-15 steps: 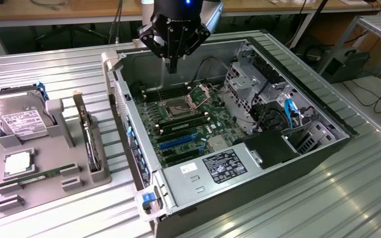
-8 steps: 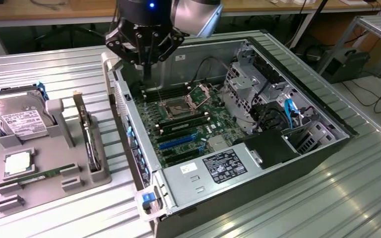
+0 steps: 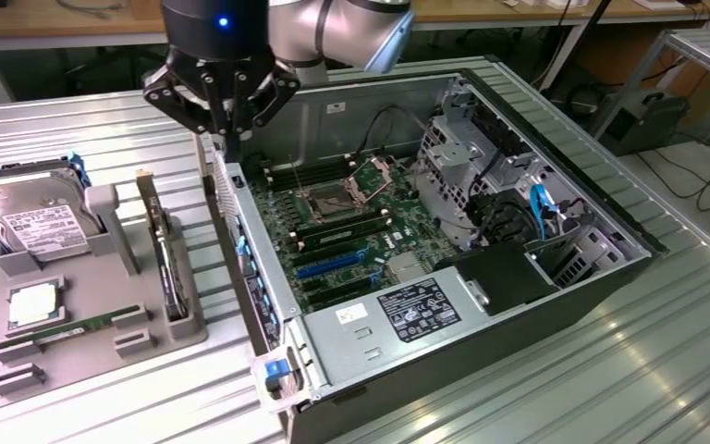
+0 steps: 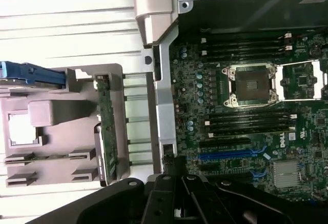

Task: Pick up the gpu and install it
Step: 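Reach for the gpu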

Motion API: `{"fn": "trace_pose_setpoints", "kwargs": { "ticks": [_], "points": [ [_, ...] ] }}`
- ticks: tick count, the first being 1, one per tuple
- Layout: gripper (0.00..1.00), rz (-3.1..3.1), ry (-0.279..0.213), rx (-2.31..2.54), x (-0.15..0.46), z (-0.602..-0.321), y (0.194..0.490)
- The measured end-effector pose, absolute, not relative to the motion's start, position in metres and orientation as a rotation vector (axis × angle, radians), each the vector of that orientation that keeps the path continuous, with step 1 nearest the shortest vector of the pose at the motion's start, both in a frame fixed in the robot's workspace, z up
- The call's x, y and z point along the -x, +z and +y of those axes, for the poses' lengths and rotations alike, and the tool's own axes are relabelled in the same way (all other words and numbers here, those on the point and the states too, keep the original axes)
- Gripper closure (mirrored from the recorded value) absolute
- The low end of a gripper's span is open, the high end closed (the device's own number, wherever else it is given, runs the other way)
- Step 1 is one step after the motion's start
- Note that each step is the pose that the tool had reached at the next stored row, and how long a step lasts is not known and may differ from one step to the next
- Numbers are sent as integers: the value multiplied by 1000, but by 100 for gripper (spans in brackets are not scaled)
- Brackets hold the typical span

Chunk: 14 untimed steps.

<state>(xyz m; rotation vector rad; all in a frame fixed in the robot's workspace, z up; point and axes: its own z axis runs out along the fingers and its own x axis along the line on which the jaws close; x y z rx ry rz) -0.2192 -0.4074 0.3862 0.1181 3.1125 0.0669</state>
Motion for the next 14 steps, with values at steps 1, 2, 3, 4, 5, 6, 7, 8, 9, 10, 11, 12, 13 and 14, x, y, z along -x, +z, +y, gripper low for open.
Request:
{"fn": "trace_pose_setpoints", "kwargs": {
  "ticks": [1, 2, 3, 4, 5, 6, 7, 8, 9, 10, 11, 12, 13, 14],
  "points": [
    [89, 3113, 67, -118, 224, -407, 385],
    [89, 3112, 67, -118, 229, -407, 384],
    [89, 3112, 66, -118, 233, -407, 382],
    [89, 3113, 66, -118, 238, -407, 381],
    [89, 3113, 65, -118, 242, -407, 380],
    [89, 3112, 65, -118, 247, -407, 378],
    [89, 3112, 65, -118, 252, -407, 377],
    [89, 3112, 65, -118, 256, -407, 375],
    [89, 3113, 64, -118, 260, -407, 374],
    [89, 3113, 64, -117, 264, -407, 372],
    [89, 3113, 64, -116, 268, -407, 371],
    [89, 3113, 64, -115, 271, -407, 369],
    [89, 3113, 64, -114, 274, -408, 367],
    [89, 3113, 64, -113, 276, -408, 365]
  ]
}}
